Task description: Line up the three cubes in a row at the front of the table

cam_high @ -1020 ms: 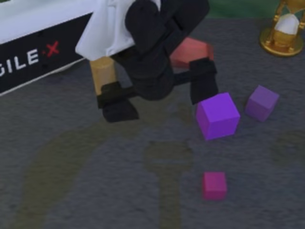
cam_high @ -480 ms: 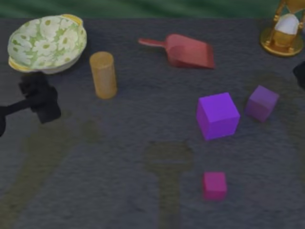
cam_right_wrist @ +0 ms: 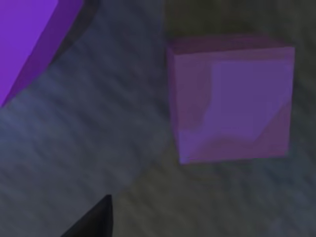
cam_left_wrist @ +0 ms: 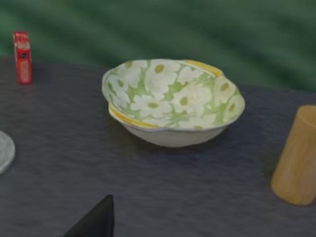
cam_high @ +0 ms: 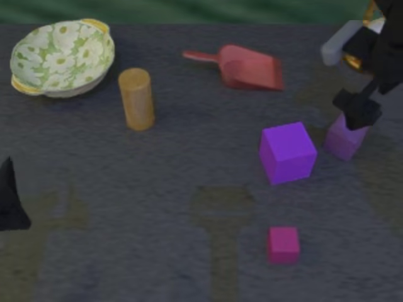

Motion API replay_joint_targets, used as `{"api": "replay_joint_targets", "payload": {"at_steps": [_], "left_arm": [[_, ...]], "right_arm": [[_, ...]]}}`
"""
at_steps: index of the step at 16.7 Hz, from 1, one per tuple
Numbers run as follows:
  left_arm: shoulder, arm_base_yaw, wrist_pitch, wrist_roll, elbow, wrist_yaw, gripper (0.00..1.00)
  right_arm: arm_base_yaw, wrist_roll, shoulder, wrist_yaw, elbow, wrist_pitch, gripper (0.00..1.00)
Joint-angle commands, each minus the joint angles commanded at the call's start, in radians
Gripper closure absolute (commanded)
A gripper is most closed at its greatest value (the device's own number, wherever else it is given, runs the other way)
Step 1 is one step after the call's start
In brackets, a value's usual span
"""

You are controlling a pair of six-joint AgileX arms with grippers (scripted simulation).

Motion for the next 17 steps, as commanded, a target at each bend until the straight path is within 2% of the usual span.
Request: {"api": "replay_joint_targets", "payload": {"at_steps": [4,11,14,17], "left_arm": [[-0.156,0.06,0.109,0.117,-0.122,0.01,0.0],[-0.171,0.067,0.122,0.131,-0.134,0.011,0.0],[-0.171,0.067,0.122,0.131,-0.134,0.011,0.0],[-0.171,0.067,0.122,0.131,-0.134,0.011,0.0]], "right_arm": [[0.014,-0.046,0.142,-0.003,0.148,-0.078,0.0],[0.011,-0.051,0.158,-0.003,0.159,-0.081,0.0],[0.015,-0.052,0.174,-0.003,0.101,-0.01,0.0],[0.016,-0.049,0.206,-0.003,0.008,0.129,0.0]]}}
